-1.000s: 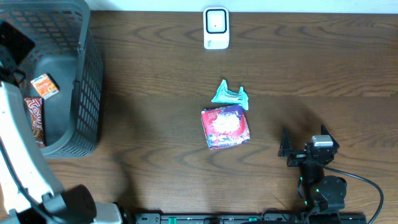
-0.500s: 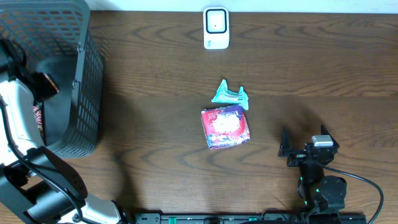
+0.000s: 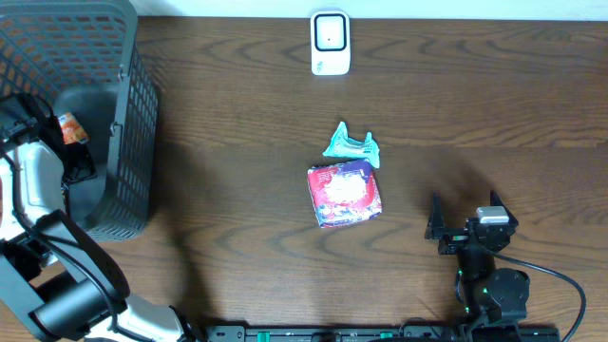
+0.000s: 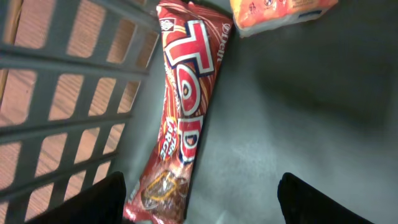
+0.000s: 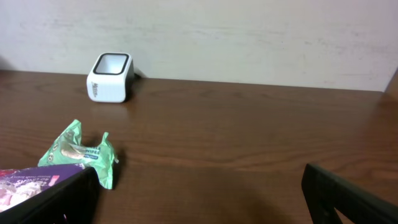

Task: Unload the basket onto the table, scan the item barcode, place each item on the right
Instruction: 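Reach the left gripper into the basket and grasp the red TOP bar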

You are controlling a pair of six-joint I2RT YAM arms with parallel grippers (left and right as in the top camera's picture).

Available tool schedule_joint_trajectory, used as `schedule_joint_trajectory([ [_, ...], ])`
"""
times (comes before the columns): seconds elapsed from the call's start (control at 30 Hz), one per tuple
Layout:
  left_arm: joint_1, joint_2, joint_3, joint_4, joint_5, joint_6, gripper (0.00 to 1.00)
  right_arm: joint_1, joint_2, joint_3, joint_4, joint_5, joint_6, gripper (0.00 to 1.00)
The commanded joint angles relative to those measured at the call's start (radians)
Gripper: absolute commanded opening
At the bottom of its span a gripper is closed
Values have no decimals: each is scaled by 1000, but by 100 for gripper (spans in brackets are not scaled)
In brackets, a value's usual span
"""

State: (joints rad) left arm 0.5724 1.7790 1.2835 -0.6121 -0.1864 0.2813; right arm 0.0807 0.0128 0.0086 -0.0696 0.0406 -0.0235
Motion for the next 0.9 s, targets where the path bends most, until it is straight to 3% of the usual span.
schedule_joint_trajectory([
  [0.0,4,50,-16,24,-6,73,75,2,-2,-3,-2,-1,-8,99],
  [0.27,44,176,-16,88,-5,89,69,2,-2,-3,-2,-2,-8,99],
  [0.33,56,201,-16,99,-5,88,63,2,-2,-3,-2,-2,-8,99],
  [0.37,63,214,-16,102,-5,88,58,2,-2,-3,-2,-2,-8,99],
  [0.53,79,231,-15,102,18,88,8,2,-2,-3,-2,-2,-8,99],
  [0.87,9,39,18,101,21,-60,7,2,-2,-3,-2,-2,-8,99],
])
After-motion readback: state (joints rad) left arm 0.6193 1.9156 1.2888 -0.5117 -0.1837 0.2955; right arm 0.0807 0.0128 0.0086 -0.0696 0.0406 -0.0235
